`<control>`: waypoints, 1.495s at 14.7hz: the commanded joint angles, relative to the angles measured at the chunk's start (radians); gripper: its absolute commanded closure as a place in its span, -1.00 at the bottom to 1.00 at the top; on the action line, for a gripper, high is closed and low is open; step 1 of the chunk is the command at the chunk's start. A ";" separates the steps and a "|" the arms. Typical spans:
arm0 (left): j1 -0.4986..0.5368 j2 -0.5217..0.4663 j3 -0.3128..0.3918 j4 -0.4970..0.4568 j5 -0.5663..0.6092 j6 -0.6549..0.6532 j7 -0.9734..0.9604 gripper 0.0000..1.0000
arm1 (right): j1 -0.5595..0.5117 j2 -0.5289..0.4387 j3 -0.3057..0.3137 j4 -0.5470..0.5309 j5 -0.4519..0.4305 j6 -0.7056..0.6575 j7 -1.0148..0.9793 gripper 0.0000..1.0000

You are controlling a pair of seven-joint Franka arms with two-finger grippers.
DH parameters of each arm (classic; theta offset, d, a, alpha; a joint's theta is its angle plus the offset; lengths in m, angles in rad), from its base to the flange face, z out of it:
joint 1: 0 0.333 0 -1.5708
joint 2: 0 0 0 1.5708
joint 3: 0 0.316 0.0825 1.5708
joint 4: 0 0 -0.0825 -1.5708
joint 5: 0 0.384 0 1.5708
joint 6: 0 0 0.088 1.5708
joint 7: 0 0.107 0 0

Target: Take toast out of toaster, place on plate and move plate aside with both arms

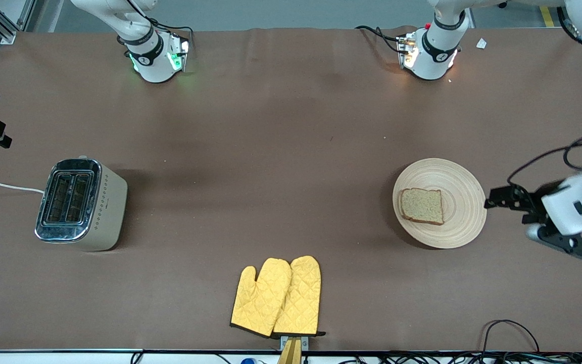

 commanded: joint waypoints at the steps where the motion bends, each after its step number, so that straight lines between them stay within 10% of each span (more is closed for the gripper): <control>1: -0.041 -0.124 0.019 -0.032 0.078 -0.044 -0.094 -1.00 | -0.008 0.003 0.006 0.012 0.004 -0.010 -0.008 -1.00; 10: -0.004 -0.474 0.005 -0.467 0.032 0.101 -0.205 -1.00 | -0.007 0.003 0.005 0.012 0.002 -0.004 -0.008 -1.00; 17: -0.024 -0.594 0.009 -0.627 0.019 0.189 -0.191 -1.00 | -0.005 0.001 0.006 0.012 0.005 -0.007 -0.006 -1.00; 22: -0.018 -0.563 0.012 -0.575 0.026 0.183 -0.156 -1.00 | -0.005 0.003 0.006 0.012 0.005 -0.010 -0.008 -1.00</control>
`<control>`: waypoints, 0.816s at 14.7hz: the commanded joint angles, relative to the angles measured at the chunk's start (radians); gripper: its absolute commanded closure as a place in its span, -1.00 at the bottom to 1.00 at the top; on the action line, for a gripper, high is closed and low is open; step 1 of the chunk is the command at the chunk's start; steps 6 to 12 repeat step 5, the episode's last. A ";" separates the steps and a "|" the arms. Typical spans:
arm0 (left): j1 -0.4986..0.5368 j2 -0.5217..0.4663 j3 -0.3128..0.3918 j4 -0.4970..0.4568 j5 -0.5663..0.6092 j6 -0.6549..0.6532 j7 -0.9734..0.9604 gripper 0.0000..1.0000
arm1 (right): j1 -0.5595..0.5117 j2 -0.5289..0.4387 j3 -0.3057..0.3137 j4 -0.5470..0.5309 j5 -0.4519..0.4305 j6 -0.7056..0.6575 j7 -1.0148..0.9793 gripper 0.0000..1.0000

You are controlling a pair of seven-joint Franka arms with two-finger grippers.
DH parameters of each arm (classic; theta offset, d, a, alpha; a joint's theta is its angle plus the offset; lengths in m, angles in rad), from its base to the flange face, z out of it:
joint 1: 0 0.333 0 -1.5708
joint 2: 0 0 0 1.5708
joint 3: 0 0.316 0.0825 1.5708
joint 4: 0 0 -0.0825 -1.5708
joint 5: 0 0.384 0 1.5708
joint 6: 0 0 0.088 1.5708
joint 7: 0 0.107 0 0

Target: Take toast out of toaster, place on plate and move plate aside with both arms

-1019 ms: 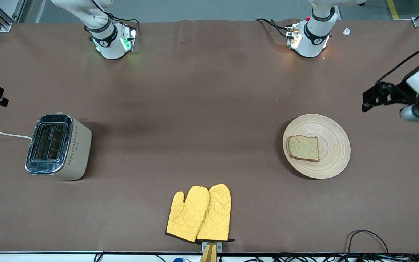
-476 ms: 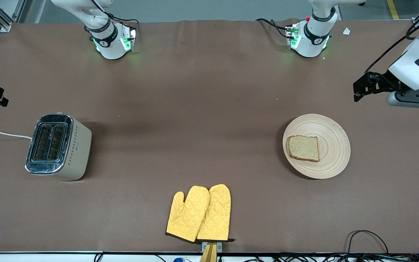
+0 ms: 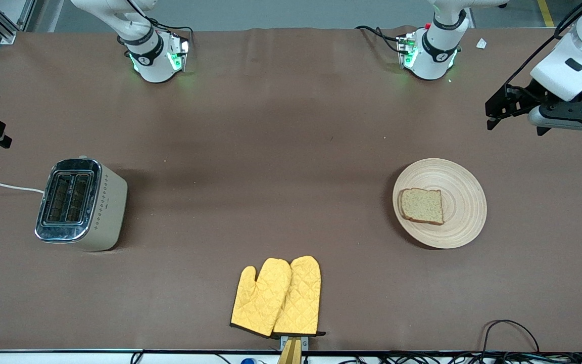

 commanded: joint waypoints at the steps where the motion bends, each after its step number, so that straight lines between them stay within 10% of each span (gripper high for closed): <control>1: 0.000 0.014 0.009 0.028 -0.011 0.014 0.018 -1.00 | -0.005 0.003 0.006 0.012 0.005 -0.011 -0.006 -1.00; 12: 0.000 0.028 0.007 0.054 -0.002 0.010 0.007 -1.00 | -0.007 0.003 0.006 0.012 0.005 -0.011 -0.008 -1.00</control>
